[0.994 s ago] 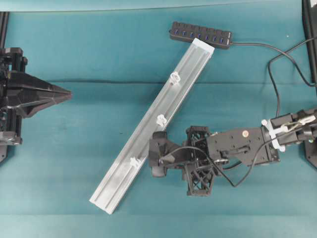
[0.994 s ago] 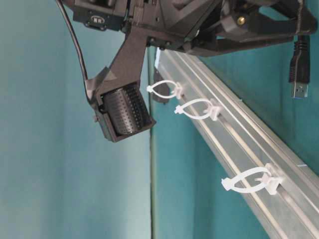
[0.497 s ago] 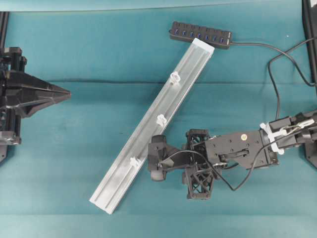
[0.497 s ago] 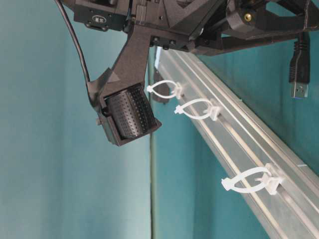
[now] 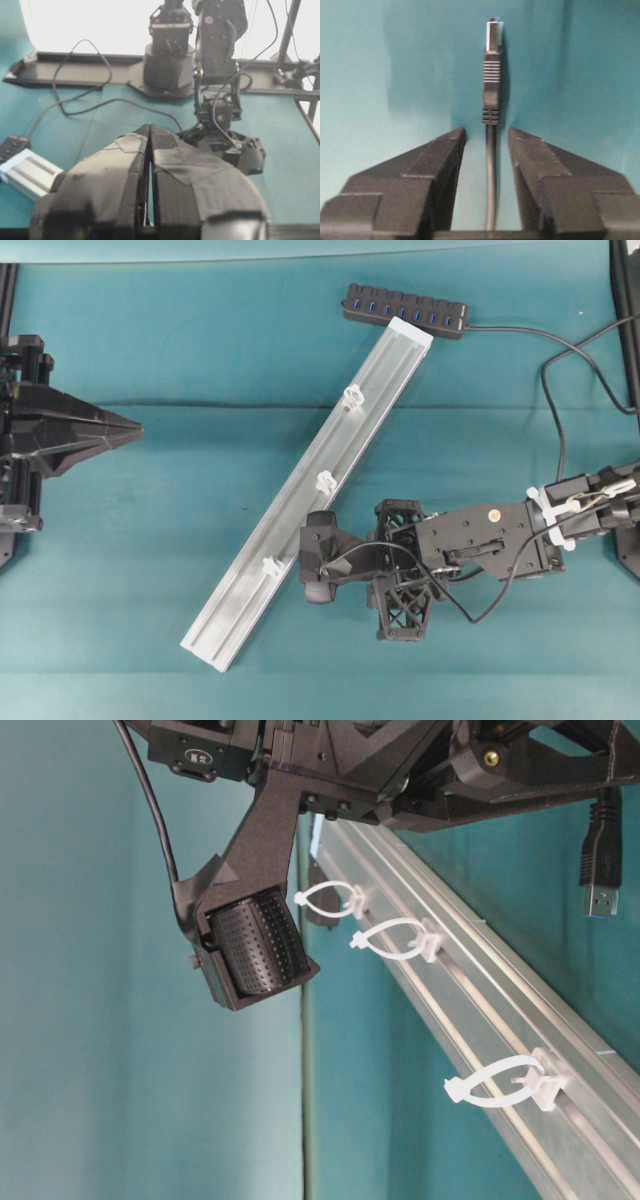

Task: Pass the USB cable through three rings with both arms.
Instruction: 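Lower the right gripper and grasp the USB cable just behind the plug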

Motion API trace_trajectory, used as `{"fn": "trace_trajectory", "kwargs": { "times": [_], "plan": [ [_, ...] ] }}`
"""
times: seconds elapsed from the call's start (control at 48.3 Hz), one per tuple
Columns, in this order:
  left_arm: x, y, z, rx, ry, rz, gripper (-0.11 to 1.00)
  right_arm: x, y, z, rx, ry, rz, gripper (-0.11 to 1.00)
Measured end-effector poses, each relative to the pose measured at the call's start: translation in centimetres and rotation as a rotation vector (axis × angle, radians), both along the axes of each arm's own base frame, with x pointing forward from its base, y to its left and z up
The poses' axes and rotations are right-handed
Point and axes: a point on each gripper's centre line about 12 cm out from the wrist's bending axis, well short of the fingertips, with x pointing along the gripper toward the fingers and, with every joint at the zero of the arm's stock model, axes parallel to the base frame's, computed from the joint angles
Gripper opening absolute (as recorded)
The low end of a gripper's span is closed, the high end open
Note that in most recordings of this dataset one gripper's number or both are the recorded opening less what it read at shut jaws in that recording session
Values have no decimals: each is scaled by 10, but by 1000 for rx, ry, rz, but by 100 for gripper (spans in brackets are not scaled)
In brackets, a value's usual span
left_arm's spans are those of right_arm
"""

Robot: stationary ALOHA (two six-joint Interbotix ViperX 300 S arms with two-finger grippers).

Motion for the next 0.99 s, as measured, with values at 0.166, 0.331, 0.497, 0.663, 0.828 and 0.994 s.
{"fn": "trace_trajectory", "kwargs": {
  "times": [0.166, 0.331, 0.497, 0.663, 0.828, 0.994],
  "plan": [
    [0, 0, -1, 0, 2, 0, -1, 0, 0, 0, 2, 1, -7, 39],
    [0, 0, 0, 1, 2, -2, -1, 0, 0, 1, 3, 4, -13, 43],
    [0, 0, 0, 1, 2, -2, -1, 1, 1, 1, 3, 10, -12, 33],
    [0, 0, 0, 2, 0, -2, -1, 1, 3, 2, 6, 14, -10, 11],
    [-1, 0, 1, 0, -3, -2, -1, 1, 4, 2, 7, 24, -10, 8],
    [-1, 0, 1, 0, -5, -2, -1, 1, 5, 2, 7, 27, -8, 8]
  ]
}}
